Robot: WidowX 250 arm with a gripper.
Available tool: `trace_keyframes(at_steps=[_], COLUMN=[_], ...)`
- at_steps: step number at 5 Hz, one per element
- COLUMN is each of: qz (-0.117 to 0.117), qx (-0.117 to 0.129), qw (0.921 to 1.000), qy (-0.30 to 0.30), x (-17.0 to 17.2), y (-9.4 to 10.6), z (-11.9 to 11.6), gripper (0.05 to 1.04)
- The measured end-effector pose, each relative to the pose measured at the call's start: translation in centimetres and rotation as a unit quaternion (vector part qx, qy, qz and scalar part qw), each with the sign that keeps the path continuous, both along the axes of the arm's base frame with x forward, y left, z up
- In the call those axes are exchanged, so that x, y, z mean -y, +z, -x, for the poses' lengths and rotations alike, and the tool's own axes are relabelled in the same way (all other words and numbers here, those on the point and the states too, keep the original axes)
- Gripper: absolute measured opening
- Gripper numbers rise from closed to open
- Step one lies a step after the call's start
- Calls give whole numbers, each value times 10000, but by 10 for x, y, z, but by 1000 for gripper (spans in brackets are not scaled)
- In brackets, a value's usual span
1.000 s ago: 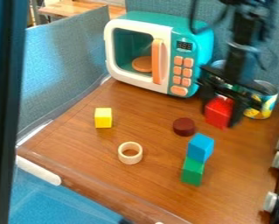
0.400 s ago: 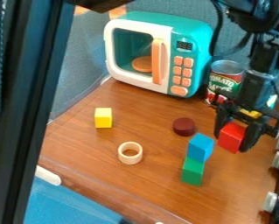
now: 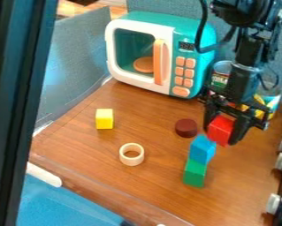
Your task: Place the red cube on top of the two cubes on the right side of the table
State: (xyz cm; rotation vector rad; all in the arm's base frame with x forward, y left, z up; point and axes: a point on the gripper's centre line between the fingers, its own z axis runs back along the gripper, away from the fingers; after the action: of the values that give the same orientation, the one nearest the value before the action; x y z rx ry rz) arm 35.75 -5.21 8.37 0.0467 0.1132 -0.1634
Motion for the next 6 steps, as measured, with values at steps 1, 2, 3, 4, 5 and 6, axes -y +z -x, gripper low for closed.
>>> trace_keyframes(at_steps=[1,2,3,4,5,6], qz=[7,60,50,46,92,138], qx=[-39,-41,-92,-146,-159,-140], qw=[9999,9998,9994,9990,9989,9987], qy=[165,211,334,419,434,473], x=[-11,-16,-23,-30,-31,-31], y=[-1,-1,-4,-6,-7,-8], z=[4,4,6,7,8,8], gripper=[609,609,609,609,609,609])
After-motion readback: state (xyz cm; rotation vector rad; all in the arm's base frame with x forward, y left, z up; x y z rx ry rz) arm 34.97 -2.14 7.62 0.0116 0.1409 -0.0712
